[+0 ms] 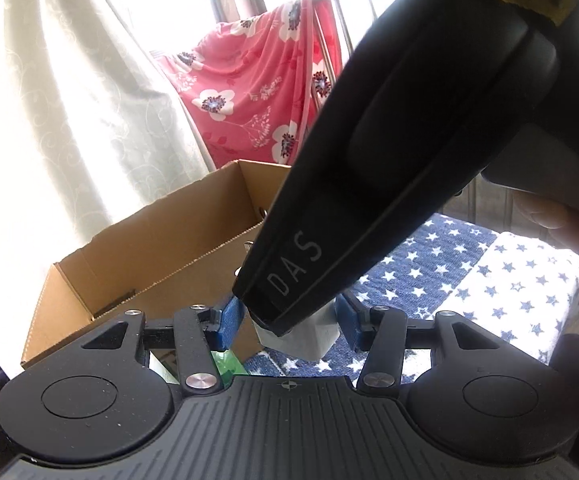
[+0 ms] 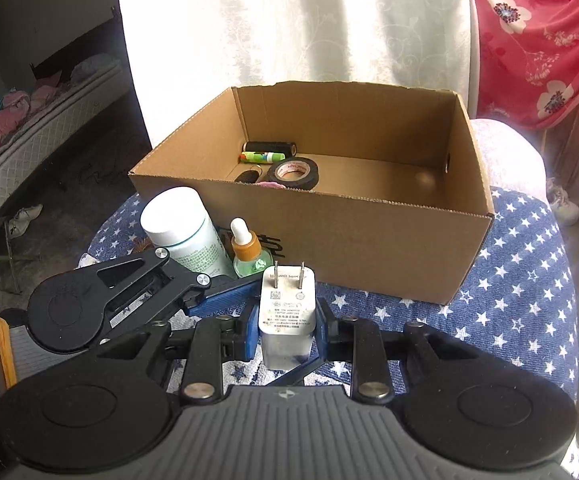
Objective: Organize rigid objects
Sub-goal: 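Lift the charger into the box and release it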
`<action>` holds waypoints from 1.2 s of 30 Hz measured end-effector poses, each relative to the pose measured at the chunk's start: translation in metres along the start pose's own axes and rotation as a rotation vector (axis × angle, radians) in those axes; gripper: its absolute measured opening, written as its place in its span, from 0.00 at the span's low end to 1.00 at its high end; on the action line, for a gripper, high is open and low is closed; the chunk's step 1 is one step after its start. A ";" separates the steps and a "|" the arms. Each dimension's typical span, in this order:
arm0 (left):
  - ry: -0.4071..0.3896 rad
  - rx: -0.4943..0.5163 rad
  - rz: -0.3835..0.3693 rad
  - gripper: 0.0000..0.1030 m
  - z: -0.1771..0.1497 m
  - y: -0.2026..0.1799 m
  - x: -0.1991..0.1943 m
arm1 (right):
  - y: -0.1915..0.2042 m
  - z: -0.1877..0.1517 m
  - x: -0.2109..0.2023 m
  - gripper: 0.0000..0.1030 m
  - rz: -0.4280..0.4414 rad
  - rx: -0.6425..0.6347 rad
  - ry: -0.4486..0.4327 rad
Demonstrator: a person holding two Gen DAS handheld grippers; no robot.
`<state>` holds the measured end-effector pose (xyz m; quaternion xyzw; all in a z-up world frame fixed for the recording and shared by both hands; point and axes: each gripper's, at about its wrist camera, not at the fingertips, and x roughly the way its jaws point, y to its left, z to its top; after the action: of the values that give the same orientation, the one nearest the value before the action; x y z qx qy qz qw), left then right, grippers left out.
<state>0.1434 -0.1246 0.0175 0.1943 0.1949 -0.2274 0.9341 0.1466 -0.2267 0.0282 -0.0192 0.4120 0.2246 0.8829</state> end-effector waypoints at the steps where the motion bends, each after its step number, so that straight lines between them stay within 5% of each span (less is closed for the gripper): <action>1: -0.011 -0.004 0.008 0.49 0.009 0.008 -0.005 | 0.004 0.008 -0.006 0.28 0.002 -0.018 -0.018; 6: -0.039 -0.012 0.010 0.49 0.049 0.048 -0.026 | 0.012 0.064 -0.015 0.28 0.029 -0.089 -0.065; 11: 0.070 -0.005 -0.022 0.50 0.076 0.097 0.018 | 0.000 0.120 0.016 0.28 0.063 -0.071 -0.027; 17: 0.261 -0.015 -0.035 0.52 0.066 0.074 0.047 | -0.033 0.164 0.089 0.28 0.055 -0.002 0.082; 25: 0.458 -0.125 -0.029 0.52 0.060 0.112 0.130 | -0.071 0.182 0.182 0.28 -0.039 0.059 0.201; 36: 0.458 -0.137 -0.034 0.62 0.047 0.108 0.127 | -0.082 0.182 0.224 0.30 -0.088 0.083 0.256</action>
<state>0.3143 -0.1018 0.0296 0.1734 0.4199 -0.1795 0.8726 0.4364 -0.1752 -0.0290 -0.0290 0.5292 0.1642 0.8320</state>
